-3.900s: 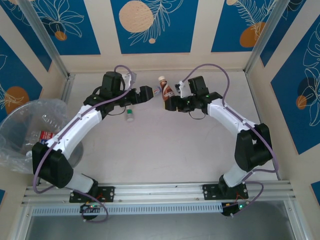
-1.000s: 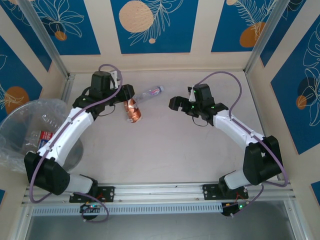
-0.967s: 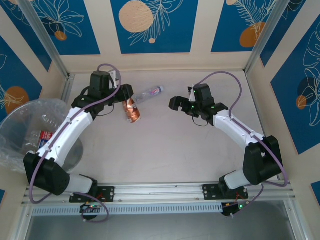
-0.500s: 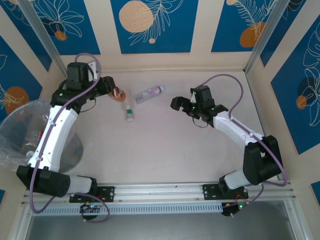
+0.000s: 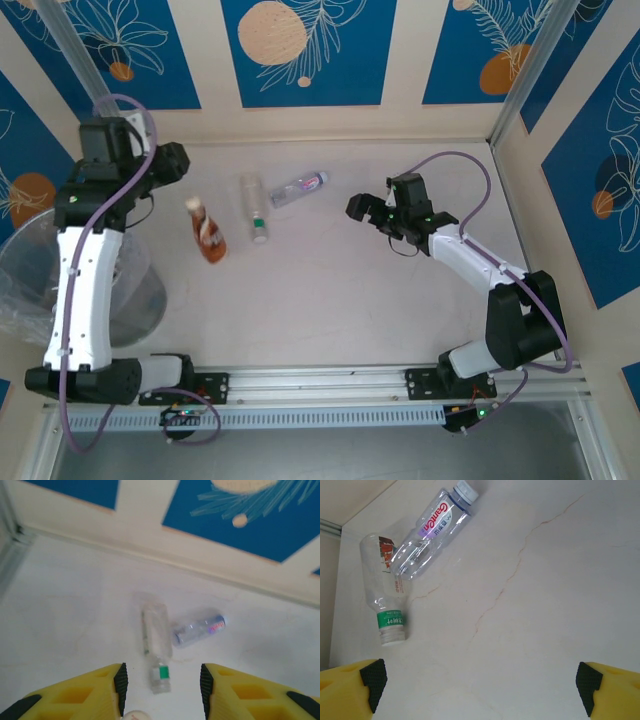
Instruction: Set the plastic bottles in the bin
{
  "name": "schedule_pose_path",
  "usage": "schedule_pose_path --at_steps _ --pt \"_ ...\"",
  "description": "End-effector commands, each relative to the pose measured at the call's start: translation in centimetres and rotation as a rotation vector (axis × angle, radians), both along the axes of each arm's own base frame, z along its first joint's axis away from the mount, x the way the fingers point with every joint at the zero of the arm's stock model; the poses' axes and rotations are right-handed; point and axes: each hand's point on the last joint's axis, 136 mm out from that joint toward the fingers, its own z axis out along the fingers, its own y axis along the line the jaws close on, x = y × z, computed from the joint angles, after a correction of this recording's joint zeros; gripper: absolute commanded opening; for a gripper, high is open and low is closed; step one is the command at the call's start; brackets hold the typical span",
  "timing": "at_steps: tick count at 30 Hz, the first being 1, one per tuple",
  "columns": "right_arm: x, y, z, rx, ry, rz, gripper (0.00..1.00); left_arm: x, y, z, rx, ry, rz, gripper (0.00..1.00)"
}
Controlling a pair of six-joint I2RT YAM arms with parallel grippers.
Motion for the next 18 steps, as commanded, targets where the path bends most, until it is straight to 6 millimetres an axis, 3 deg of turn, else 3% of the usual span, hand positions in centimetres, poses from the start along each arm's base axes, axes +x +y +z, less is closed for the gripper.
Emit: schedule_pose_path --at_steps 1,4,9,12,18 --pt "0.4 -0.4 -0.2 0.014 -0.008 -0.024 1.00 -3.5 3.2 3.2 0.089 -0.056 0.110 0.44" --pt "0.6 -0.3 -0.4 0.024 -0.003 -0.019 1.00 -3.6 3.3 3.1 0.067 -0.055 0.104 0.45" --pt "0.5 0.0 -1.0 0.031 0.018 -0.004 1.00 -2.1 -1.3 -2.6 -0.076 0.083 -0.088 0.75" --pt "0.4 -0.2 -1.3 0.019 0.031 -0.002 1.00 -1.7 -1.0 -6.3 -0.009 0.176 -0.025 0.79" --pt "0.3 -0.4 -1.4 0.011 0.036 -0.008 1.00 0.1 -3.2 -10.1 -0.004 0.262 -0.041 0.87"
